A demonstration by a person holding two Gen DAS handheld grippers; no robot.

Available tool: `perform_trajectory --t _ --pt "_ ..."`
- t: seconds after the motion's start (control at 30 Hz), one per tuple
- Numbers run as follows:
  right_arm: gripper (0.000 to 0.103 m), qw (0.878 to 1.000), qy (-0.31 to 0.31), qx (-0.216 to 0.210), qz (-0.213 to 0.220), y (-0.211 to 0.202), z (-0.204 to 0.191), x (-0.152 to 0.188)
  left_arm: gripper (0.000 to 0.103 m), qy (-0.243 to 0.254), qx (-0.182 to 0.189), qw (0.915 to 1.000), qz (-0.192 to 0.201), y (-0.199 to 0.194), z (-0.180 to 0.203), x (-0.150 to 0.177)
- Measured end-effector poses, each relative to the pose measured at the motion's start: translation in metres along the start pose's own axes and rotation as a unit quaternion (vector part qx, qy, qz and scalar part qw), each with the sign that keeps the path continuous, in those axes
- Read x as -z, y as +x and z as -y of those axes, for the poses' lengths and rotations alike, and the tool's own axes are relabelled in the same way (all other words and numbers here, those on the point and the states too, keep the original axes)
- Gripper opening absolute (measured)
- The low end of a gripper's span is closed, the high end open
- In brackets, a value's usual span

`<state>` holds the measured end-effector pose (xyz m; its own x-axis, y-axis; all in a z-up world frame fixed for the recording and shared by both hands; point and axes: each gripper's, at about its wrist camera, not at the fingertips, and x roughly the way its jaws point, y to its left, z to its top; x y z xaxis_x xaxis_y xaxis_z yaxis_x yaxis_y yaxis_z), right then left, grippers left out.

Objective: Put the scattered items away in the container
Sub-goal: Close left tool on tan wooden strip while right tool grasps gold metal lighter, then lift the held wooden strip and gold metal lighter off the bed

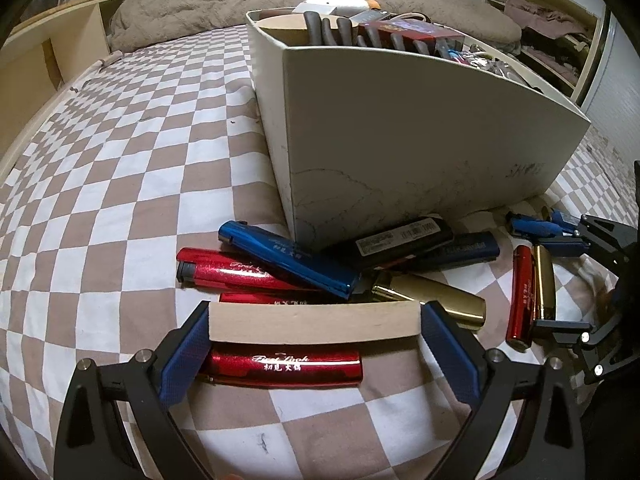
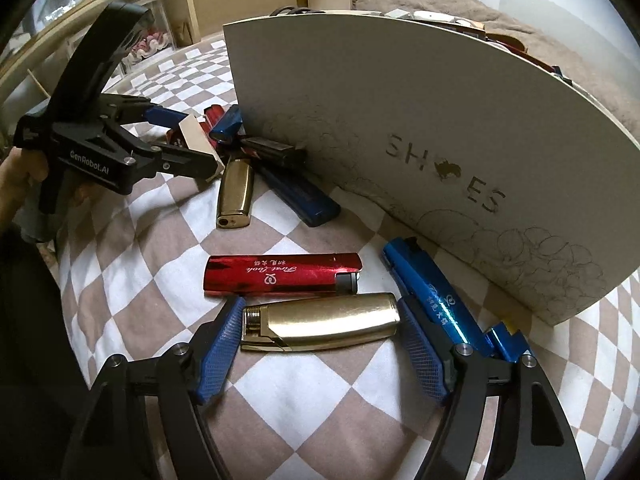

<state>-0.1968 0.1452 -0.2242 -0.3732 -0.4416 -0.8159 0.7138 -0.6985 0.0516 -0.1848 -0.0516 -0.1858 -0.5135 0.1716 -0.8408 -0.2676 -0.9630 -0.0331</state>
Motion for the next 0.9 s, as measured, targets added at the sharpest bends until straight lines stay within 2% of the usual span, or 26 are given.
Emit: perform_trajectory --t 0.13,0.3,0.57,0.63,0.9 --pt "0.076 0.999 0.021 0.017 -0.018 0.003 -0.003 0.0 0.103 -0.001 0.005 1.0 0.002 0.0 -0.001 0.0" --pt "0.076 0.998 0.043 0.033 -0.014 0.002 -0.007 0.004 0.103 0.004 0.001 1.0 0.003 0.001 0.001 0.001" --pt "0.076 0.997 0.064 0.045 -0.01 0.01 -0.027 0.007 0.103 0.028 -0.028 0.9992 0.006 0.005 0.01 0.004" --pt "0.076 0.997 0.067 0.047 -0.008 0.0 -0.016 0.014 0.103 0.025 -0.03 0.9992 0.007 0.006 0.01 0.003" --pt "0.076 0.996 0.071 0.053 -0.004 0.0 -0.017 0.015 0.103 -0.011 -0.037 0.9992 0.008 0.007 0.007 0.001"
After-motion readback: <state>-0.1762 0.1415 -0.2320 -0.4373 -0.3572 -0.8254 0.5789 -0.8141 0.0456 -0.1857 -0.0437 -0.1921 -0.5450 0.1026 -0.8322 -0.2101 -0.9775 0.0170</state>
